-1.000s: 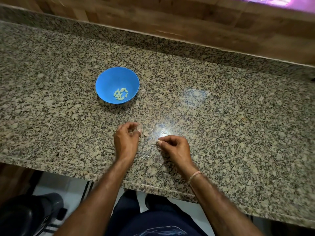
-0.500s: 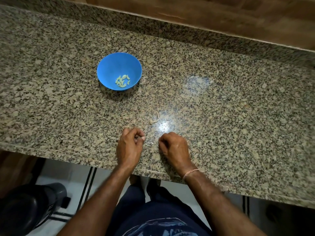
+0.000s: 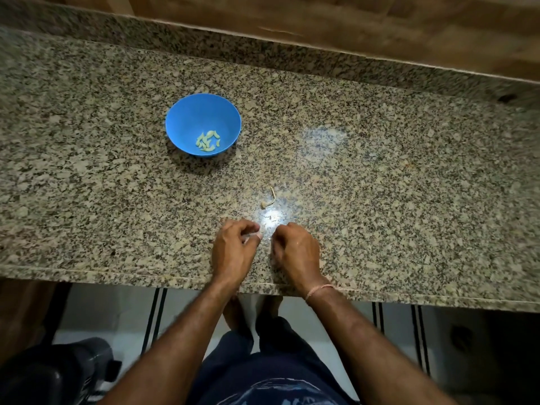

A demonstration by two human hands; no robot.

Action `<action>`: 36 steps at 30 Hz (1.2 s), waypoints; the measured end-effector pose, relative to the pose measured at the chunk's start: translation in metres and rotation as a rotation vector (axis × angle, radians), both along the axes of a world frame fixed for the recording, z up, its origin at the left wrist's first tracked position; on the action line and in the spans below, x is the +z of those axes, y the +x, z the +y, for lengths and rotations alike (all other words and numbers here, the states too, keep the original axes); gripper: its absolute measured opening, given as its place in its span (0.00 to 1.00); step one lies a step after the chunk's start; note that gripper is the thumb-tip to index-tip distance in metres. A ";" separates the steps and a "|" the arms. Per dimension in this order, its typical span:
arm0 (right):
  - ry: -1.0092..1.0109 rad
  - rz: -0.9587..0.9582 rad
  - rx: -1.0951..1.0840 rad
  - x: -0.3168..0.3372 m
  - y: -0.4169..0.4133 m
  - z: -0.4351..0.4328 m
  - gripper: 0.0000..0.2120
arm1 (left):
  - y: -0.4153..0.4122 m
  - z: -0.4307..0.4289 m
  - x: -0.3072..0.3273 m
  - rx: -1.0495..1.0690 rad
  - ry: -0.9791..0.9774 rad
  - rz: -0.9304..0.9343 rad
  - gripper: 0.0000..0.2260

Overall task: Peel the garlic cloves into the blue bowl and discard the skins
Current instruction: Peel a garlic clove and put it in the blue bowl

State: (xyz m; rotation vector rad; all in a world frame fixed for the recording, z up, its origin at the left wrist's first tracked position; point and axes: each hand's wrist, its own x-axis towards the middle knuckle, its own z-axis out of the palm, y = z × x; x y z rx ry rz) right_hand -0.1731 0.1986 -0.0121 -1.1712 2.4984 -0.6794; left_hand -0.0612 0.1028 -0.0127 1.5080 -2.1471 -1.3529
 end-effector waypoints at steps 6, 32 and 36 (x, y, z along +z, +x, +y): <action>-0.311 -0.705 -0.321 0.014 0.009 0.006 0.03 | -0.004 0.001 0.004 0.078 0.212 0.152 0.01; -0.164 -0.600 -0.300 0.024 -0.006 -0.025 0.14 | -0.018 -0.013 0.022 0.084 0.074 0.027 0.09; -0.156 -0.077 -0.032 0.021 -0.003 -0.026 0.13 | -0.022 -0.019 0.022 0.173 0.346 0.068 0.13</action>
